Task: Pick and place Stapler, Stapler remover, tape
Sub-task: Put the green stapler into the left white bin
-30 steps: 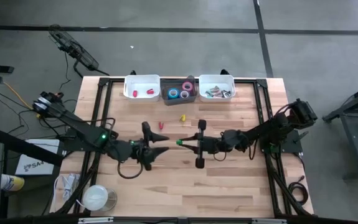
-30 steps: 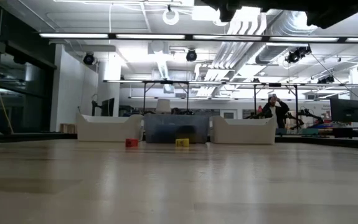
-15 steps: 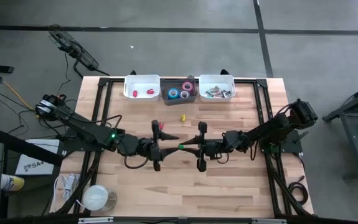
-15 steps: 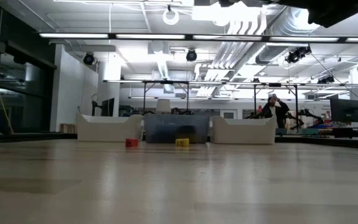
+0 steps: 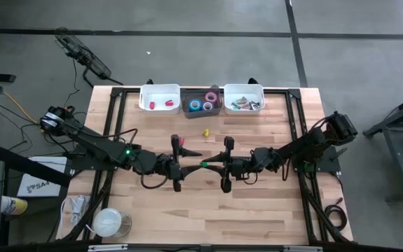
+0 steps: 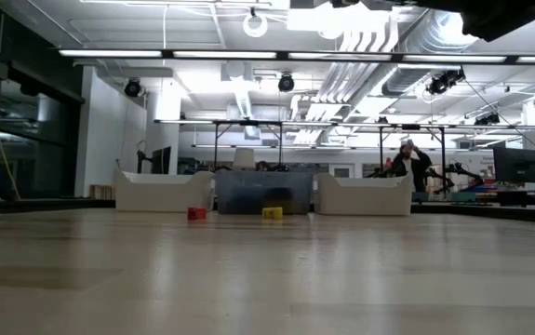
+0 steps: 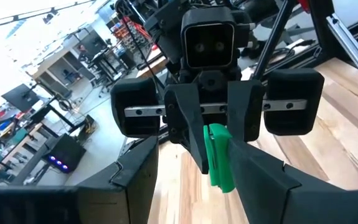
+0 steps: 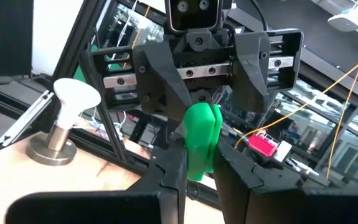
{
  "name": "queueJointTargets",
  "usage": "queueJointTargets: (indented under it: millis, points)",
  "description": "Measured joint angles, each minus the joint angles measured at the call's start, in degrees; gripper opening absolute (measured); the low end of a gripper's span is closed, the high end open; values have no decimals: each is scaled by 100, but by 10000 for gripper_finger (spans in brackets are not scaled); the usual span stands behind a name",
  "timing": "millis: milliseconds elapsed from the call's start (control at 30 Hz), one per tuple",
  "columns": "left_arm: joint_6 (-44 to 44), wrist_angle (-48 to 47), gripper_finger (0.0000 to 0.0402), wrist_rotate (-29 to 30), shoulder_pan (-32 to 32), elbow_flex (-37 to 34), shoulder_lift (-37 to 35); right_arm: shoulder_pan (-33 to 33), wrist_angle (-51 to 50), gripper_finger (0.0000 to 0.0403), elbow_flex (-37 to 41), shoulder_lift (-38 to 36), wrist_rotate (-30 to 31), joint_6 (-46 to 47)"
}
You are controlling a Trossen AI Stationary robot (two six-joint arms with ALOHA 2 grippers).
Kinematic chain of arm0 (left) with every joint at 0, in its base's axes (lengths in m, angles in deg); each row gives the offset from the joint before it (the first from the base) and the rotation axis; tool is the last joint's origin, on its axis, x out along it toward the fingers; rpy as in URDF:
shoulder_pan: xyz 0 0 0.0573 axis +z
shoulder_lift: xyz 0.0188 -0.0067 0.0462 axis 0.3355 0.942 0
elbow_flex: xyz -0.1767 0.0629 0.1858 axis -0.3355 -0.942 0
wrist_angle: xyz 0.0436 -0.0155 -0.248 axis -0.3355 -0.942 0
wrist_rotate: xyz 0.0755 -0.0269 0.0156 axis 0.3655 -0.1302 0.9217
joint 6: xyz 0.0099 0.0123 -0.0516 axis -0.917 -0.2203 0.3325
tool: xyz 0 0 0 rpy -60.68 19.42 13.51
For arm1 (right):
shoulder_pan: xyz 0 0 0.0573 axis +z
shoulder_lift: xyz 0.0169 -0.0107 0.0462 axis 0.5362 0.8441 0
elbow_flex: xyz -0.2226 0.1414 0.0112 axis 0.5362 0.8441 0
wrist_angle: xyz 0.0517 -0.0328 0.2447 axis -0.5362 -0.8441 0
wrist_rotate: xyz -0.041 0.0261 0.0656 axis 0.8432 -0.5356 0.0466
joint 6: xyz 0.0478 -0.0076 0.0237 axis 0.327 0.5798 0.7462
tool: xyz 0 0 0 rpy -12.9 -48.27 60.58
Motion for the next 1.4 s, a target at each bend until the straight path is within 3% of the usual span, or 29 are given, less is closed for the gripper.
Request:
queueJointTargets:
  millis: [433,1133,1400]
  points:
    - [156,-605,193,-179,9,-11,-61,32,-92,52,-33,-33,681,-215]
    - [19,-268,193,-126,4,-9,-44,27,-176,52,-17,-33,303,13]
    - [37,-152,193,-116,4,-2,-44,-140,-141,52,-17,-33,-163,140]
